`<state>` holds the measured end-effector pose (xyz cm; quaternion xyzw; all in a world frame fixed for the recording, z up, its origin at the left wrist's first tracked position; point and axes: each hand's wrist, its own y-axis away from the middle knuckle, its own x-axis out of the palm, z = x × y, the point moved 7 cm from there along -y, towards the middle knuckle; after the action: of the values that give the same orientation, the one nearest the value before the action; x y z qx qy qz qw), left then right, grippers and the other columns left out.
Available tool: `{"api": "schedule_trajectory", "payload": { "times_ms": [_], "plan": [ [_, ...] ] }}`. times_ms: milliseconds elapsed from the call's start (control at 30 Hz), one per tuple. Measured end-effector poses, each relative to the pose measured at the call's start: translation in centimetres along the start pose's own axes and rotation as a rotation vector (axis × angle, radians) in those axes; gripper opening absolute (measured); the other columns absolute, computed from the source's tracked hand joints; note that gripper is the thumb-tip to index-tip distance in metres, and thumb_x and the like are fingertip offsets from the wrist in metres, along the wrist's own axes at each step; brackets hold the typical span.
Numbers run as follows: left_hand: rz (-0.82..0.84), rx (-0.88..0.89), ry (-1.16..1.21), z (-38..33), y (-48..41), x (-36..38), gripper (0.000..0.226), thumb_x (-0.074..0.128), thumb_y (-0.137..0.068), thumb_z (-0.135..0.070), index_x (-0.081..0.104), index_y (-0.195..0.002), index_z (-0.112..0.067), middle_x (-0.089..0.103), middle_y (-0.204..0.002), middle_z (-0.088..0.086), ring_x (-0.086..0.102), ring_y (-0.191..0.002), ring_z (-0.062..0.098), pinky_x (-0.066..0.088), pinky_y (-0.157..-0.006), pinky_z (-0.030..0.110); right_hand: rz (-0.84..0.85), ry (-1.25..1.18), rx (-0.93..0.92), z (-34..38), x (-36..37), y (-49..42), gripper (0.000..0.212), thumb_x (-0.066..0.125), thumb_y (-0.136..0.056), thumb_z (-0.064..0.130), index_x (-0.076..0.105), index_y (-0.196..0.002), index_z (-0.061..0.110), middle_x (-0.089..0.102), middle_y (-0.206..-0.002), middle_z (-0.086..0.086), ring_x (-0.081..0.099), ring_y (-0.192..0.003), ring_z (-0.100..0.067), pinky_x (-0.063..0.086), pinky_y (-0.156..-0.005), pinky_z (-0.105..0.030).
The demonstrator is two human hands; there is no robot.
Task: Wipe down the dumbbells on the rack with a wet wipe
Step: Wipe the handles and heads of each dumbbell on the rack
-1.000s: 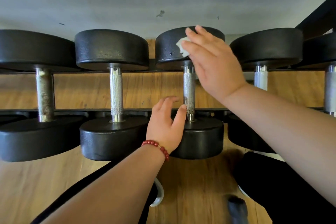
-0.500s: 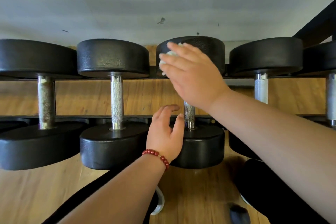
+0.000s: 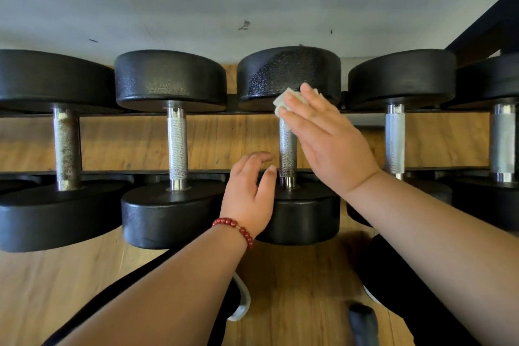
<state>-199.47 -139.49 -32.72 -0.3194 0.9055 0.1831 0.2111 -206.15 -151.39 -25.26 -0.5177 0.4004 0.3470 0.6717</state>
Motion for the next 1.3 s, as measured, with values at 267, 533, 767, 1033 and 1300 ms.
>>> {"api": "schedule_trajectory", "payload": {
  "times_ms": [267, 533, 767, 1033, 1300],
  "plan": [
    [0.075, -0.029, -0.071, 1.8, 2.3, -0.2, 0.037, 0.03, -0.104, -0.031, 0.047, -0.136, -0.023, 0.041, -0.143, -0.008, 0.028, -0.137, 0.006, 0.02, -0.11, 0.02, 0.119, -0.313, 0.39, 1.2, 0.4, 8.2, 0.042, 0.036, -0.1, 0.024, 0.054, -0.137, 0.013, 0.045, -0.144, 0.004, 0.032, -0.141, -0.015, 0.031, -0.114, -0.034],
    [0.106, -0.087, -0.036, 1.6, 3.9, -0.8, 0.043, 0.023, -0.106, -0.032, 0.038, -0.146, -0.024, 0.03, -0.155, -0.006, 0.021, -0.133, -0.005, 0.015, -0.108, 0.015, 0.253, -0.246, 0.036, 9.0, 1.3, 11.9, 0.052, 0.047, -0.087, 0.007, 0.048, -0.138, 0.016, 0.048, -0.146, -0.001, 0.026, -0.143, -0.017, 0.011, -0.122, -0.033],
    [0.131, -0.057, -0.087, 1.0, 4.7, -1.4, 0.044, 0.024, -0.106, -0.033, 0.038, -0.146, -0.024, 0.029, -0.157, -0.004, 0.023, -0.143, 0.007, 0.015, -0.111, 0.018, 0.176, -0.165, 0.196, 8.1, 1.0, 11.4, 0.073, 0.07, -0.073, -0.007, 0.047, -0.14, 0.01, 0.047, -0.146, -0.009, 0.027, -0.141, -0.025, 0.018, -0.119, -0.044],
    [0.212, -0.026, -0.201, 1.3, 5.7, -1.2, 0.046, 0.026, -0.105, -0.035, 0.03, -0.15, -0.025, 0.021, -0.159, -0.006, 0.016, -0.145, 0.007, 0.011, -0.111, 0.018, 0.333, -0.161, 0.109, 7.1, 1.1, 12.1, 0.096, 0.082, -0.06, -0.012, 0.042, -0.143, 0.017, 0.045, -0.148, -0.002, 0.028, -0.141, -0.021, 0.027, -0.109, -0.051],
    [0.257, 0.096, -0.48, -0.7, 7.2, -1.4, 0.053, 0.033, -0.104, -0.036, 0.021, -0.153, -0.022, 0.016, -0.161, -0.004, 0.011, -0.147, 0.014, 0.013, -0.116, 0.026, 0.469, -0.087, 0.101, 7.5, -0.3, 11.9, 0.096, 0.08, -0.062, -0.014, 0.04, -0.146, 0.012, 0.022, -0.156, -0.004, 0.016, -0.142, -0.022, 0.032, -0.108, -0.044]
  ]
}}
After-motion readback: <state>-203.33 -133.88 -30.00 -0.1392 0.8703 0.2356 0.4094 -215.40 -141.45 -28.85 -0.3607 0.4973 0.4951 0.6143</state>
